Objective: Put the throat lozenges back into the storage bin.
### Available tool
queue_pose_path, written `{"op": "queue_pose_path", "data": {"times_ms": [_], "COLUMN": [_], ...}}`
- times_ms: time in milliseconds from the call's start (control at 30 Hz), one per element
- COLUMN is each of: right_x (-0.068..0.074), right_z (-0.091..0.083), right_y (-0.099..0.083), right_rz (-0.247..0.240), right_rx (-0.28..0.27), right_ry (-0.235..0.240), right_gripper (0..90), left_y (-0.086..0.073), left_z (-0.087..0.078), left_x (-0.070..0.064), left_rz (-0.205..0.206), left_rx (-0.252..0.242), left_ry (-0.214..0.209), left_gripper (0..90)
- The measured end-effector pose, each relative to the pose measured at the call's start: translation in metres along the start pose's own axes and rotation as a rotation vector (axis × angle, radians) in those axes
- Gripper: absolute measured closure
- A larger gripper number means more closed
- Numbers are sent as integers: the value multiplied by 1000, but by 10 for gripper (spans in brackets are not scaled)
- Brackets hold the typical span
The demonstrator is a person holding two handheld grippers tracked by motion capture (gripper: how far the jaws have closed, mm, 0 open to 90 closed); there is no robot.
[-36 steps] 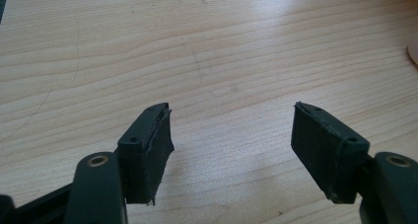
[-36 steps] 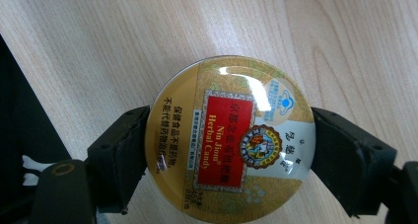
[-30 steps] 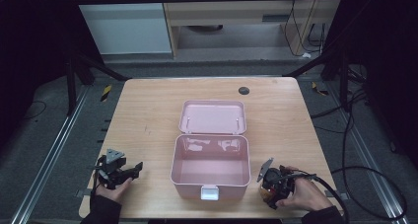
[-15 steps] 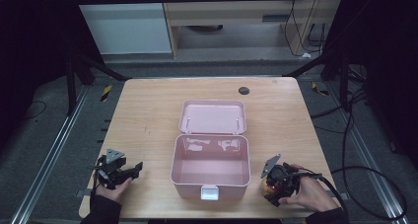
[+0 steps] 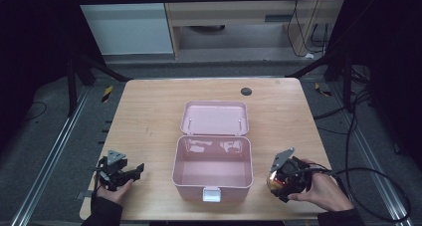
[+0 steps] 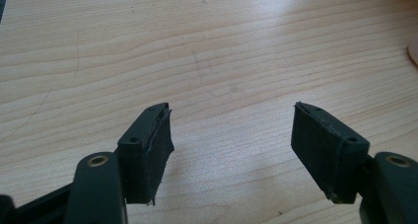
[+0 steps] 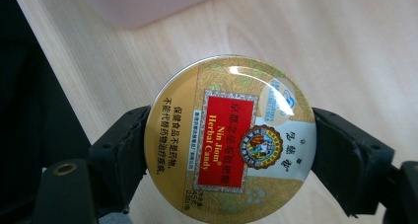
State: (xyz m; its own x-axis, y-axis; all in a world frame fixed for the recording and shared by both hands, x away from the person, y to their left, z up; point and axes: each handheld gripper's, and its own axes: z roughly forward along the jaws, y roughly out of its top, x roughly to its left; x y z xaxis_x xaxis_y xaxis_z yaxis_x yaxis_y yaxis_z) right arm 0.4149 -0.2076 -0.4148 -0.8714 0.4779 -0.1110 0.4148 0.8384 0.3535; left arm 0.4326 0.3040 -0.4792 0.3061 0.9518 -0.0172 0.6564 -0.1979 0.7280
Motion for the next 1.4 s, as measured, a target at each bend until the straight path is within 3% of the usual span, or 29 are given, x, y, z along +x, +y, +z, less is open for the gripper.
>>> {"op": "queue_pose_path", "data": {"times_ms": [233, 633, 967, 1400], "right_x": [-7, -12, -14, -11], "right_z": [-33, -62, -79, -85], "right_y": [15, 39, 65, 88], "right_rz": [-21, -58, -99, -146], "right_rx": [-53, -96, -116, -133], "right_ry": [-38, -69, -79, -72], "right_gripper": [209, 209, 209, 209], "left_y": [0, 0, 0, 0], "left_z": [0, 0, 0, 0], "left_x": [0, 0, 0, 1], "left_rz": [-2, -2, -2, -5], "left_rx": [-2, -2, -2, -3], "left_ry": [1, 0, -1, -2], "left_gripper": [314, 314, 314, 314]}}
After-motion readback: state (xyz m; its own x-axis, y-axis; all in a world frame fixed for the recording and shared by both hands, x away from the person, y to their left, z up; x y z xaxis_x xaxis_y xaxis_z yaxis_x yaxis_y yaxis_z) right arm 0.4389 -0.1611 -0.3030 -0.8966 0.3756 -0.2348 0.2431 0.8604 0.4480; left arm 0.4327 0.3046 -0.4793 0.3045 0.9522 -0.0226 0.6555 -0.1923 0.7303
